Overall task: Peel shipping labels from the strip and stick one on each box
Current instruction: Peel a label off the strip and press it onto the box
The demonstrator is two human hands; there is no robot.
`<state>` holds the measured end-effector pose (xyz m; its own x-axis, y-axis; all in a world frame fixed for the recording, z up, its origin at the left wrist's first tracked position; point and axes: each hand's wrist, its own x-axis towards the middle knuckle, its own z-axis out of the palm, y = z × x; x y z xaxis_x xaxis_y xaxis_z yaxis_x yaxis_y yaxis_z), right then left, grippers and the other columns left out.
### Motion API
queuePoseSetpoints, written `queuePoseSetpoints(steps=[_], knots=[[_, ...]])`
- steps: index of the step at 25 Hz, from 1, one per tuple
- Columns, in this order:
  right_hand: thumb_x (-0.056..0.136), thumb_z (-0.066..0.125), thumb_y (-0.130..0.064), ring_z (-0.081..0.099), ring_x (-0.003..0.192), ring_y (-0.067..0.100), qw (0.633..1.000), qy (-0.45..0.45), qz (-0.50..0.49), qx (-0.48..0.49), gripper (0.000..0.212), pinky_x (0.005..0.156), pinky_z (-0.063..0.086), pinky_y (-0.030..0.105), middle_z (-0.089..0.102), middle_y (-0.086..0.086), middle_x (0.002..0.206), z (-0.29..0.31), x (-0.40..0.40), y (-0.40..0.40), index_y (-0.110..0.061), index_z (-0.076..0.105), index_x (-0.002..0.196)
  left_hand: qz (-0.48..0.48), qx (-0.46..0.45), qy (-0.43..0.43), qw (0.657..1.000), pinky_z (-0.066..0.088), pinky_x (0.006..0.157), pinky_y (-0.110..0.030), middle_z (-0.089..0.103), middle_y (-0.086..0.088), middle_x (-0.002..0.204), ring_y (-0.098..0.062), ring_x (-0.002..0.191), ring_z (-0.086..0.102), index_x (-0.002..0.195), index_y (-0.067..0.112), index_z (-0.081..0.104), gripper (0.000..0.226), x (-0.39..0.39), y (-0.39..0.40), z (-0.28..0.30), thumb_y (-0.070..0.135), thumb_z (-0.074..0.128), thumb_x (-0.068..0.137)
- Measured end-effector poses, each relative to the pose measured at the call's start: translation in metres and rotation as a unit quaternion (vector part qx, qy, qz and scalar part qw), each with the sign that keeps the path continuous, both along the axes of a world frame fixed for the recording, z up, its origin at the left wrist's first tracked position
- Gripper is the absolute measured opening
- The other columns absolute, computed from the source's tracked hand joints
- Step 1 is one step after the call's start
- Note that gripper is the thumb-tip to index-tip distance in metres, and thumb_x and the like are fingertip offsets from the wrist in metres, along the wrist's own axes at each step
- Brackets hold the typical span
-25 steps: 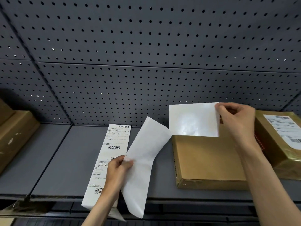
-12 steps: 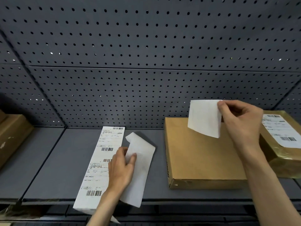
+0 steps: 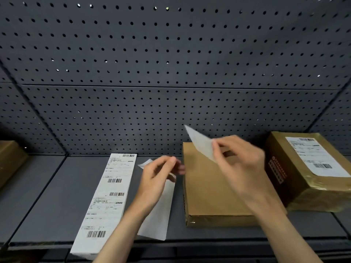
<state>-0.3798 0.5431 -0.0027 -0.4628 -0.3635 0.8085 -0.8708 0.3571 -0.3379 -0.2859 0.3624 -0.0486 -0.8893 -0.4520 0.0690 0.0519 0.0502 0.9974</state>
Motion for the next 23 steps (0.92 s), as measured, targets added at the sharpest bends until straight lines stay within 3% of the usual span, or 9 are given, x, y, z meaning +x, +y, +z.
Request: queuePoseSetpoints(steps=[2,4,6,9,12,15,17,20,23], knots=[[0.095,0.065,-0.005,0.073,0.078,0.018,0.989,0.128,0.022,0.072,0.014,0.063,0.061,0.027,0.077,0.01,0.091,-0.011,0.015,-0.005,0.0,0.078,0.094,-0.044,0.121,0.005,0.992,0.053,0.074,-0.037,0.076,-0.017,0.093,-0.027,0.085,0.071,0.096,-0.005,0.069,0.039,-0.014,0.008,0.017,0.031,0.053,0.1],[0.097,0.065,-0.006,0.075,0.083,0.022,0.967,0.209,0.027,0.143,0.014,0.057,0.061,0.031,0.077,0.011,0.091,-0.028,0.028,-0.007,-0.001,0.078,0.095,-0.055,0.163,0.009,0.985,0.051,0.073,-0.035,0.07,-0.017,0.086,-0.025,0.079,0.065,0.091,-0.01,0.065,0.048,-0.02,0.01,0.02,0.036,0.056,0.098],[0.097,0.066,-0.008,0.075,0.093,0.025,0.954,0.228,0.031,0.193,0.013,0.062,0.061,0.033,0.077,0.011,0.095,-0.042,0.036,-0.006,-0.002,0.077,0.101,-0.026,0.148,0.011,0.989,0.047,0.066,-0.028,0.062,-0.011,0.072,-0.021,0.07,0.059,0.076,-0.007,0.06,0.039,-0.021,0.013,0.015,0.026,0.061,0.097],[0.098,0.066,-0.016,0.069,0.114,0.025,0.946,0.188,0.047,0.258,0.019,0.076,0.061,0.035,0.075,0.009,0.111,-0.052,0.04,0.007,-0.006,0.075,0.11,0.01,0.136,0.005,0.991,0.051,0.063,-0.025,0.069,-0.007,0.073,-0.018,0.07,0.063,0.072,0.0,0.064,0.024,-0.021,0.02,0.005,0.008,0.061,0.095],[0.092,0.068,-0.047,0.058,0.13,0.018,0.963,0.025,0.085,0.254,0.039,0.103,0.051,0.032,0.069,0.0,0.127,-0.055,0.043,0.027,-0.014,0.076,0.11,0.009,0.152,0.01,0.988,0.051,0.061,-0.024,0.069,-0.009,0.075,-0.016,0.068,0.064,0.077,-0.005,0.062,0.021,-0.021,0.026,-0.002,0.005,0.06,0.094],[0.089,0.072,-0.043,0.062,0.114,0.002,0.975,-0.213,0.021,0.051,0.031,0.096,0.049,0.017,0.068,-0.012,0.116,-0.052,0.029,0.041,-0.018,0.077,0.105,0.007,0.163,0.011,0.987,0.05,0.058,-0.023,0.07,-0.007,0.073,-0.013,0.063,0.064,0.075,-0.001,0.06,0.02,-0.021,0.032,-0.007,0.007,0.059,0.094],[0.083,0.076,-0.042,0.065,0.101,-0.002,0.92,-0.387,-0.016,-0.063,0.028,0.083,0.052,0.013,0.072,-0.019,0.101,-0.044,0.018,0.046,-0.024,0.073,0.104,0.002,0.166,0.006,0.986,0.051,0.059,-0.021,0.072,-0.009,0.078,-0.014,0.068,0.067,0.075,0.002,0.062,0.02,-0.02,0.037,-0.009,0.008,0.06,0.094],[0.074,0.078,-0.036,0.071,0.095,0.01,0.781,-0.606,0.079,-0.128,0.038,0.074,0.056,0.021,0.08,-0.006,0.098,-0.045,0.012,0.048,-0.012,0.074,0.102,0.01,0.173,0.018,0.985,0.052,0.058,-0.02,0.074,-0.009,0.083,-0.015,0.072,0.069,0.078,0.004,0.065,0.018,-0.022,0.045,-0.006,0.01,0.06,0.094],[0.085,0.076,-0.014,0.073,0.102,0.024,0.718,-0.663,0.104,-0.187,0.024,0.08,0.057,0.036,0.08,0.008,0.104,-0.048,0.017,0.048,-0.004,0.074,0.107,0.02,0.159,0.034,0.987,0.053,0.056,-0.023,0.076,-0.01,0.086,-0.017,0.075,0.07,0.084,0.003,0.069,0.018,-0.024,0.054,-0.005,0.014,0.059,0.096]])
